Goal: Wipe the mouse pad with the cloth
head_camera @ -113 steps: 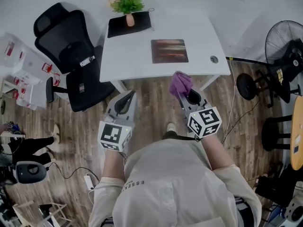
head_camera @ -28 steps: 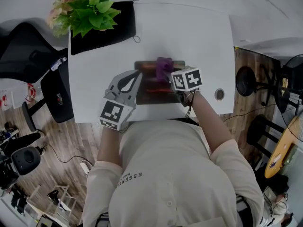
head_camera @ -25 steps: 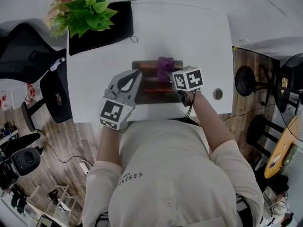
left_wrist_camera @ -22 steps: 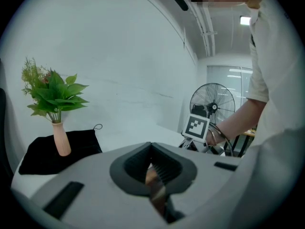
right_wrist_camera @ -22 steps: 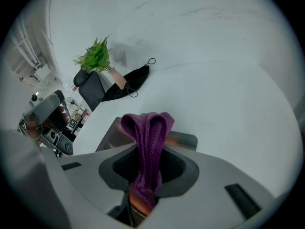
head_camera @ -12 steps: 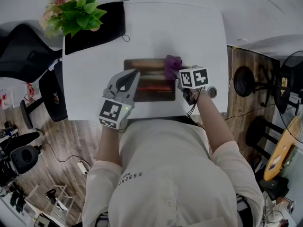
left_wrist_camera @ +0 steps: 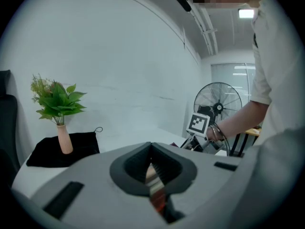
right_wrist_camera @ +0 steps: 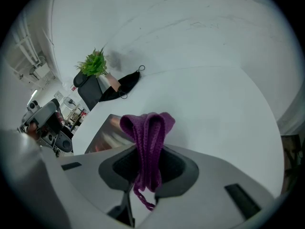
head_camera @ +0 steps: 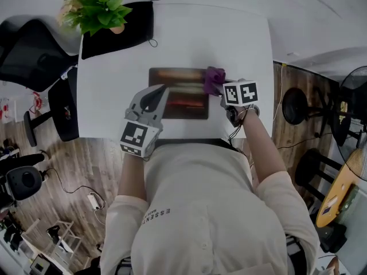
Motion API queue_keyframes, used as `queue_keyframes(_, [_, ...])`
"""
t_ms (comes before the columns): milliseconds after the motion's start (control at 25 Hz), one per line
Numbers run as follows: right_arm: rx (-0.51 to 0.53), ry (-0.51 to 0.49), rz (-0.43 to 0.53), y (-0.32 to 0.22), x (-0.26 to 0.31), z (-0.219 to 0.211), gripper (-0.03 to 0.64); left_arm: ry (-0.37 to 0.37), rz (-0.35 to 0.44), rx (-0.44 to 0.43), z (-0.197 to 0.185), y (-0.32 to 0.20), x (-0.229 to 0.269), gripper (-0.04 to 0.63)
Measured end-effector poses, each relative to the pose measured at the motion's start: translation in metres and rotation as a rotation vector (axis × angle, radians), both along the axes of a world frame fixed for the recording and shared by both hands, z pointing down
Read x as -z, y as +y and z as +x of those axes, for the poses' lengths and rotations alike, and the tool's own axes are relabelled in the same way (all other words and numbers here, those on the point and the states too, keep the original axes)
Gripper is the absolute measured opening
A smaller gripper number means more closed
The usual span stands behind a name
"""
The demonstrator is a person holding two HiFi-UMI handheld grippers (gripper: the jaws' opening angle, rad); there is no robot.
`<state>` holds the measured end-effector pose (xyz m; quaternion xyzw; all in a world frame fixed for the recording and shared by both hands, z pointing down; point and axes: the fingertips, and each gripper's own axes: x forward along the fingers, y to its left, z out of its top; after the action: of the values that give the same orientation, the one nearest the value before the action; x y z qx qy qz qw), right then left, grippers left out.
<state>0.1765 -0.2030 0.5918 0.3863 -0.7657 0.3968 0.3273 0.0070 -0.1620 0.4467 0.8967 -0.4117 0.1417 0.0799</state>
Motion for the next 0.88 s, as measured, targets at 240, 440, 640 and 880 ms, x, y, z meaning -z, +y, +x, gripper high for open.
queue_keyframes(240, [0.011, -0.111, 0.016, 0.012, 0.028, -0.044, 0.103, -0.039, 0.002, 0.004, -0.03, 0.006, 0.005, 0.002])
queue_keyframes(440, [0.045, -0.146, 0.005, 0.025, 0.034, -0.102, 0.103, -0.047, -0.013, 0.002, -0.071, 0.014, 0.005, 0.002])
queue_keyframes(640, [0.083, -0.144, -0.005, 0.042, 0.026, -0.168, 0.103, -0.04, -0.04, -0.01, -0.117, 0.021, -0.003, 0.002])
queue_keyframes(880, [0.13, -0.107, -0.026, 0.055, 0.009, -0.225, 0.103, -0.032, -0.053, -0.052, -0.15, 0.028, -0.013, 0.002])
